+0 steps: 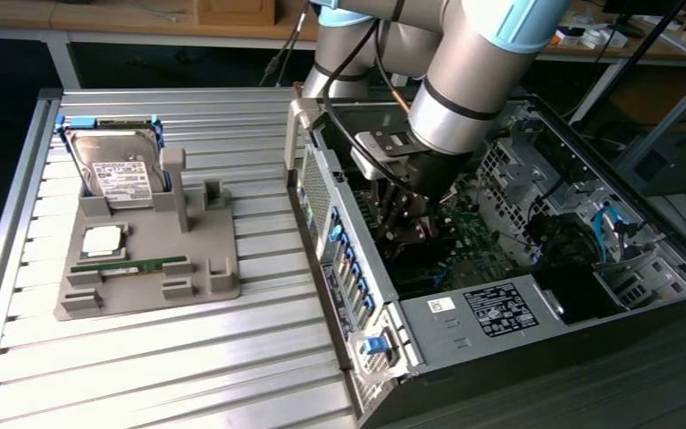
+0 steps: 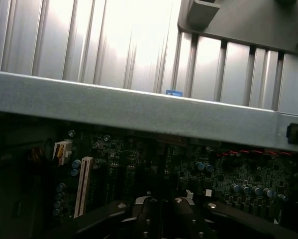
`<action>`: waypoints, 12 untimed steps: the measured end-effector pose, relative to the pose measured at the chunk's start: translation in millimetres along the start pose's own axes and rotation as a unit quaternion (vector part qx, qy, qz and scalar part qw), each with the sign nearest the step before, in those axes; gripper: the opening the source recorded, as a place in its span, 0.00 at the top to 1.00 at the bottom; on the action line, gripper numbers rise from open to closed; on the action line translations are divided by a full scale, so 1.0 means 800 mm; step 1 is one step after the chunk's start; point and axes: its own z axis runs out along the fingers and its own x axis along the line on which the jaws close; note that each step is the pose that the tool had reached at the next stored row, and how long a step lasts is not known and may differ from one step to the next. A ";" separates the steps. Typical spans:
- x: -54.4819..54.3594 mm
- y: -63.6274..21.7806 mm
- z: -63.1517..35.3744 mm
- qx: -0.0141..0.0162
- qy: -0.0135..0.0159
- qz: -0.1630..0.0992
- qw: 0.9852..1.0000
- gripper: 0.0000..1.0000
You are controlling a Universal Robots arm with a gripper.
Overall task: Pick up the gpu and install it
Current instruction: 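Press down on the gpu until it lock into place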
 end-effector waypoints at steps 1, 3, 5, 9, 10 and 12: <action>0.000 0.000 0.000 0.000 0.000 0.000 1.000 0.89; 0.000 0.000 0.000 0.000 0.000 0.000 1.000 0.89; 0.000 0.000 0.000 0.000 0.000 0.000 1.000 0.89; 0.000 0.001 -0.009 0.000 0.000 0.000 1.000 0.89; 0.000 0.001 -0.016 0.000 0.000 0.000 1.000 0.89; -0.001 0.003 -0.034 0.001 0.000 0.000 1.000 0.89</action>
